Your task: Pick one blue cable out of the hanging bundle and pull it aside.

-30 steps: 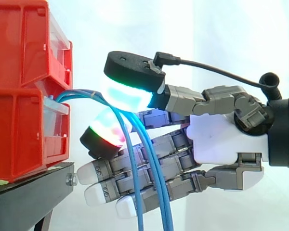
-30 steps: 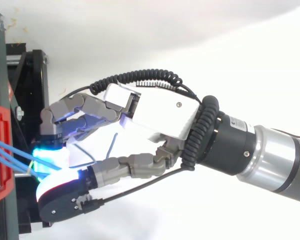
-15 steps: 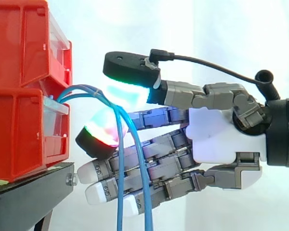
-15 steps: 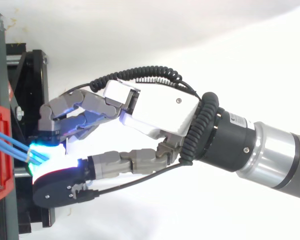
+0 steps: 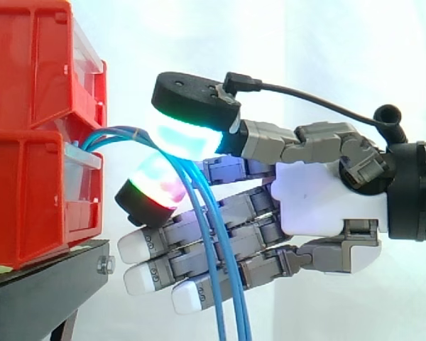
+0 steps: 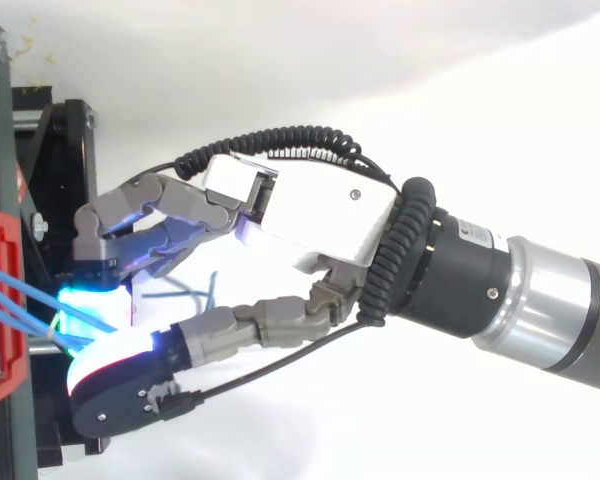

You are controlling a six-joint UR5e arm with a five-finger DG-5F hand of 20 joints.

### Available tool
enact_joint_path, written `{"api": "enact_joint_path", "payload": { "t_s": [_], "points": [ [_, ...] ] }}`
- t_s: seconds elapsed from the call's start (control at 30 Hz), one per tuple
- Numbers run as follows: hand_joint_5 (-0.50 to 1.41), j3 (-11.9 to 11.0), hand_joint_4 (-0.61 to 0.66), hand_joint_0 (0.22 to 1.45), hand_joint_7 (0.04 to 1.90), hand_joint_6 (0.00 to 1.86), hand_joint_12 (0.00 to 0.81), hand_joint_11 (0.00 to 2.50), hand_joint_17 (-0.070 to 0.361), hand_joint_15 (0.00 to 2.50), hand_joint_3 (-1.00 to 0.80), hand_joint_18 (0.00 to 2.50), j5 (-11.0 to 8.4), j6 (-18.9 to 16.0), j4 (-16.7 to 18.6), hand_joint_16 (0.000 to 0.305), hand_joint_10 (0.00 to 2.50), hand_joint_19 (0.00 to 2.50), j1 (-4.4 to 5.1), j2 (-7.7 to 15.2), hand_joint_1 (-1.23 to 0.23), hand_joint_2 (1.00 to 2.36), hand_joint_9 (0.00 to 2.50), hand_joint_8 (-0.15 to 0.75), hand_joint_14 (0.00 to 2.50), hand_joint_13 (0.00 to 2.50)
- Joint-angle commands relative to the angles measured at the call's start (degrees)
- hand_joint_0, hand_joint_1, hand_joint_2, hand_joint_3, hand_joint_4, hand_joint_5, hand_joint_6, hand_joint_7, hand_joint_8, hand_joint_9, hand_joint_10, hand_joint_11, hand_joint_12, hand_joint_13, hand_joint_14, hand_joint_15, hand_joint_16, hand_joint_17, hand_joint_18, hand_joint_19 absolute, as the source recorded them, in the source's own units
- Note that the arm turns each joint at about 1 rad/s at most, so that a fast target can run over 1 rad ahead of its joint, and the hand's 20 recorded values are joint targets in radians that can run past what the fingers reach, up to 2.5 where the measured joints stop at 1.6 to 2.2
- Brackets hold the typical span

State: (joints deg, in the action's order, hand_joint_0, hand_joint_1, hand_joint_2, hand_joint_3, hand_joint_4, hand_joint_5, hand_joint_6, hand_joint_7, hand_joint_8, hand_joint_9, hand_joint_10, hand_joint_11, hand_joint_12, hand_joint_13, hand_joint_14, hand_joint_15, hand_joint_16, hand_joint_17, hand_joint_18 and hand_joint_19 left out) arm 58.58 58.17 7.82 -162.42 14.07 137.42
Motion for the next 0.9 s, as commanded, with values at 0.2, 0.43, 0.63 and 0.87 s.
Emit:
{"api": "enact_joint_path", "payload": {
  "t_s": [0.2,0.43,0.63,0.87],
  "points": [
    [-0.10,0.05,-0.11,0.66,1.16,0.93,0.315,0.40,0.095,0.35,-0.50,0.80,-0.08,0.00,-0.26,0.042,0.01,0.37,-0.10,0.05,-0.90,1.00,0.88,0.250,0.01,0.76],
    [-0.08,0.05,-0.05,0.53,1.10,0.91,0.325,0.41,0.100,0.36,-0.50,0.84,-0.08,-0.53,-0.26,0.044,0.01,0.38,-0.10,0.05,-0.82,1.00,0.96,0.259,0.01,0.80],
    [-0.05,-0.04,-0.05,0.44,1.12,0.86,0.359,0.35,0.117,0.36,-0.50,0.90,0.01,-0.62,-0.26,0.052,0.01,0.40,-0.19,-0.04,-0.64,1.00,1.02,0.291,0.01,0.84],
    [-0.05,-0.04,-0.06,0.43,1.11,0.85,0.372,0.36,0.123,0.37,-0.50,0.90,0.80,-1.50,-0.26,0.055,0.01,0.41,-0.19,0.05,-0.60,1.00,1.02,0.299,0.01,0.83]
  ]
}}
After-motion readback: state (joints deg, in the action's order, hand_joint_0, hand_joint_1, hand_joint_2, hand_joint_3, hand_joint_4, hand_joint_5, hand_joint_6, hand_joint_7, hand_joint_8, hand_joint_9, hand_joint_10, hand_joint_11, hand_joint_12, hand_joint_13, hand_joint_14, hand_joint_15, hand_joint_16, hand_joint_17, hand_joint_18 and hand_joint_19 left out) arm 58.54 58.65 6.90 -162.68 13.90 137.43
